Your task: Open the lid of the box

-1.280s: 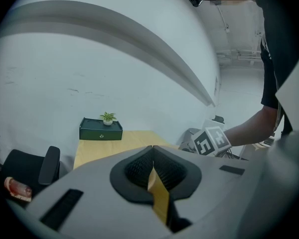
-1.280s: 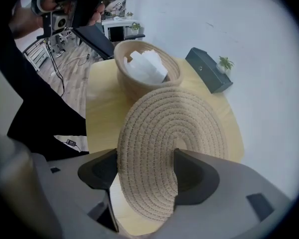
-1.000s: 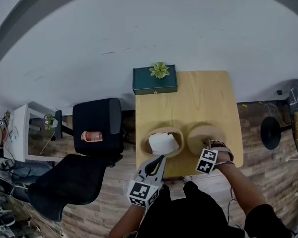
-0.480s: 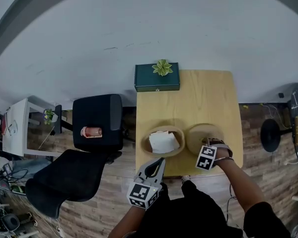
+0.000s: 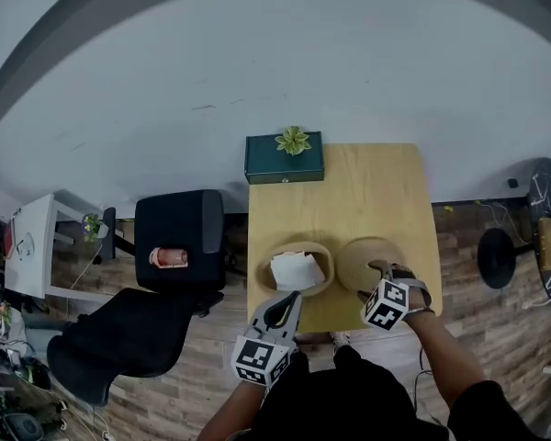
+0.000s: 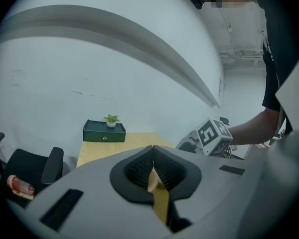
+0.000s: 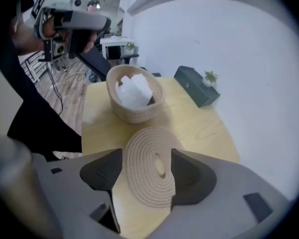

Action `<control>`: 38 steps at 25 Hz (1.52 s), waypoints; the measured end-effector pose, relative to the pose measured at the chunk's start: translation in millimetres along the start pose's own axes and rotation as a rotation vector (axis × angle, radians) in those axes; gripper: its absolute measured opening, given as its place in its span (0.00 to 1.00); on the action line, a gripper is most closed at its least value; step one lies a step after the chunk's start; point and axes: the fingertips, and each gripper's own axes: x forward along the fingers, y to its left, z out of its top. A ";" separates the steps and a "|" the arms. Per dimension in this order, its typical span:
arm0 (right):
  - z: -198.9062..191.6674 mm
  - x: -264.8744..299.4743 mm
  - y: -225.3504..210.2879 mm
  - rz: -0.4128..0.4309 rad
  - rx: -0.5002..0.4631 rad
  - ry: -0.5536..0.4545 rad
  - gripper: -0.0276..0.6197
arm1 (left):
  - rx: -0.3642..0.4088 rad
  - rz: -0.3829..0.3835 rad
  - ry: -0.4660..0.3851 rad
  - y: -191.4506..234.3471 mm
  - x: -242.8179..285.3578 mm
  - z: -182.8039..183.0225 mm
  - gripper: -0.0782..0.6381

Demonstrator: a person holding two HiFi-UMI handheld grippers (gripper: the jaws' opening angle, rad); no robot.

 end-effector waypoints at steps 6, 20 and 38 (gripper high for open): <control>42.6 -63.5 -21.7 -0.123 0.234 -0.277 0.40 | 0.028 -0.039 -0.026 -17.3 6.1 14.8 0.13; 88.5 -154.6 -35.6 -0.343 0.466 -0.640 0.07 | 0.047 -0.053 -0.055 -20.7 2.5 44.4 0.13; 101.5 -197.8 -46.9 -0.429 0.562 -0.800 0.07 | 0.091 -0.031 -0.150 -3.0 -11.3 83.3 0.13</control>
